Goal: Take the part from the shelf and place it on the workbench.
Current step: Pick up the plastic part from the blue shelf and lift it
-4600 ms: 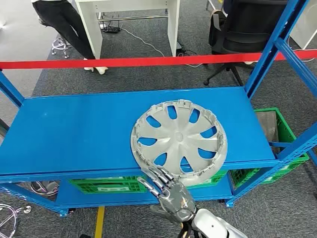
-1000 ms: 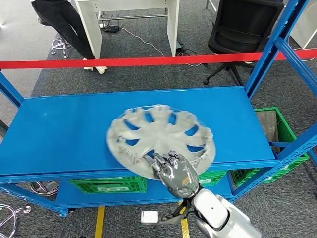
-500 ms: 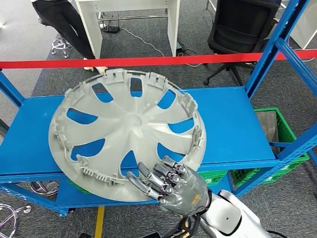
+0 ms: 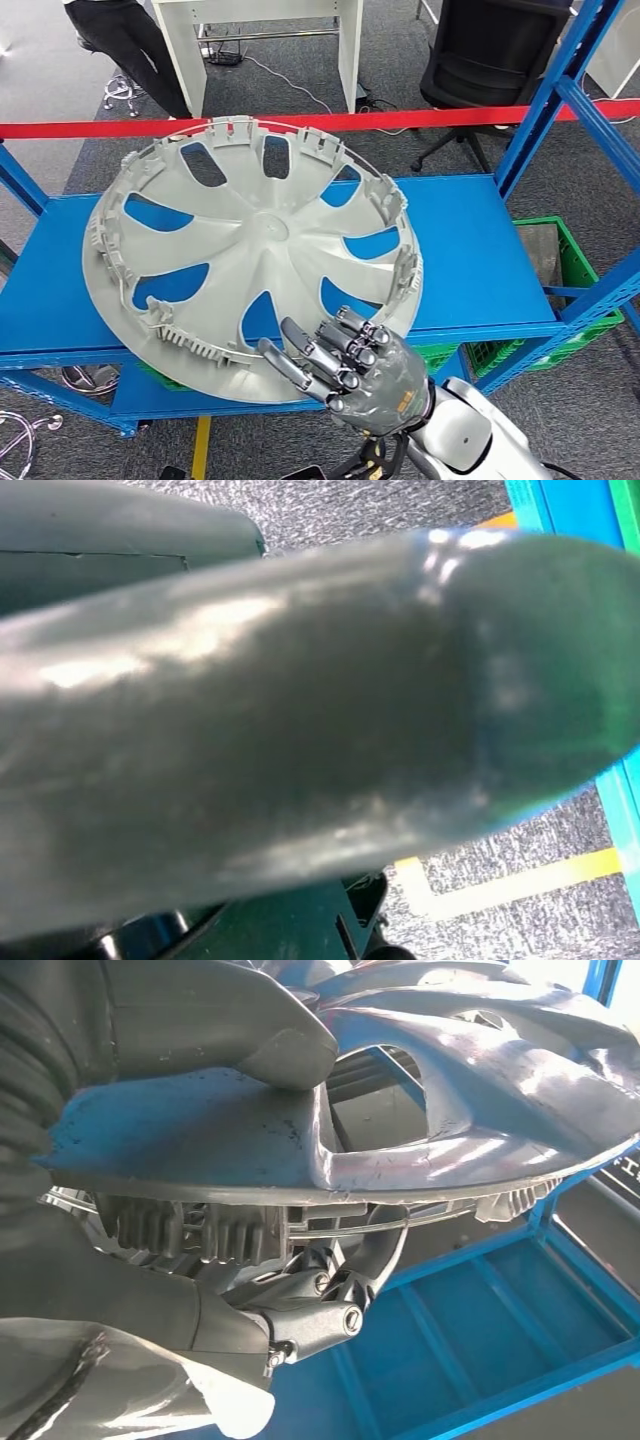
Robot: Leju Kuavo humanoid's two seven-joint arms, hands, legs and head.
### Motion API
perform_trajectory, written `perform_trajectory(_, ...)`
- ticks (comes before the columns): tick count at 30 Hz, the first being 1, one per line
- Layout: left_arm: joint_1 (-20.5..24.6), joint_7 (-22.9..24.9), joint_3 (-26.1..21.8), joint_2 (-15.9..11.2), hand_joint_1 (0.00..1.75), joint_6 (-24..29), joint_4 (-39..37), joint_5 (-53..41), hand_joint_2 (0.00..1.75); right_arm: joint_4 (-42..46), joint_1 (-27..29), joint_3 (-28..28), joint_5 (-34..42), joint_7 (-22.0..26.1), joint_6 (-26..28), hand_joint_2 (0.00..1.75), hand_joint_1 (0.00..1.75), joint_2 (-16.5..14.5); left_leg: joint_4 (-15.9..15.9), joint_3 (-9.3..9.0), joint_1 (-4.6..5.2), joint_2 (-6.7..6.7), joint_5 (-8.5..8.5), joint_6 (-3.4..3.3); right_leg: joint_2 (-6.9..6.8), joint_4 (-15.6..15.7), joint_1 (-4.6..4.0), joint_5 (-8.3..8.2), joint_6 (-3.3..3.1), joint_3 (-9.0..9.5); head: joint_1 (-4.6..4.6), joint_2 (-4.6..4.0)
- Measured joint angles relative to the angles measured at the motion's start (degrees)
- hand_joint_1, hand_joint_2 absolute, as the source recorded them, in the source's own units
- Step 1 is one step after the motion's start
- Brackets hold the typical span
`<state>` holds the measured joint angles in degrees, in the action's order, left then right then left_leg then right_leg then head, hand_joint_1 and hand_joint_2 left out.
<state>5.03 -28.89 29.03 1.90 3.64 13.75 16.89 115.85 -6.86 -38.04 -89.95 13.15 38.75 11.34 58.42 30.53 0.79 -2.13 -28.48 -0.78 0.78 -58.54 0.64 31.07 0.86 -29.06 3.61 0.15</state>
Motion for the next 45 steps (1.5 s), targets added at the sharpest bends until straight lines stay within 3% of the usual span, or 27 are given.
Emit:
perform_trajectory(34, 0.1, 0.0, 0.0, 0.0, 0.0, 0.3, 0.0, -3.2, 0.0, 2.6, -1.1, -0.3, -0.2, -0.5, 0.0, 1.75, 1.75, -0.5, 0.3, 0.11, 0.17, 0.0, -0.04, -0.05, 0.0, 0.0, 0.12, -0.13, 0.11, -0.02, -0.01, 0.0)
perform_trajectory(38, 0.1, 0.0, 0.0, -0.1, 0.0, 0.5, 0.0, -3.5, 0.0, 2.7, -1.1, -0.3, -0.2, -0.6, 0.0, 1.75, 1.75, -0.5, 0.6, 0.32, 0.28, 0.0, -0.1, -0.28, 0.0, 0.0, 0.22, -0.24, 0.36, -0.11, -0.02, 0.0)
perform_trajectory(41, 0.1, 0.0, 0.0, -0.1, 0.0, 0.8, 0.0, -3.7, 0.0, 3.0, -1.2, -0.3, -0.3, -0.8, 0.0, 1.75, 1.75, -0.5, 0.3, 0.44, 0.26, 0.06, 0.4, -0.95, 0.03, 0.1, 0.33, -0.5, 0.96, -0.19, -0.03, 0.0)
perform_trajectory(43, 0.3, 0.0, 0.0, -0.1, 0.0, 0.9, 0.0, -4.0, 0.0, 3.3, -1.2, -0.2, -0.3, -0.9, 0.0, 1.75, 1.75, -0.5, -0.6, 0.38, -0.05, 0.3, 1.17, -1.48, -0.18, -0.7, 0.28, 0.41, 1.29, -0.82, 0.05, 0.0)
perform_trajectory(45, 0.3, 0.0, 0.0, -0.1, 0.0, 0.9, 0.0, -4.2, 0.0, 3.6, -1.3, -0.2, -0.2, -1.0, 0.0, 1.75, 1.75, -0.6, -1.1, 0.64, -0.24, 0.58, 1.72, -1.77, -0.45, -5.5, 0.31, 3.47, 1.5, -3.17, 0.26, 0.0)
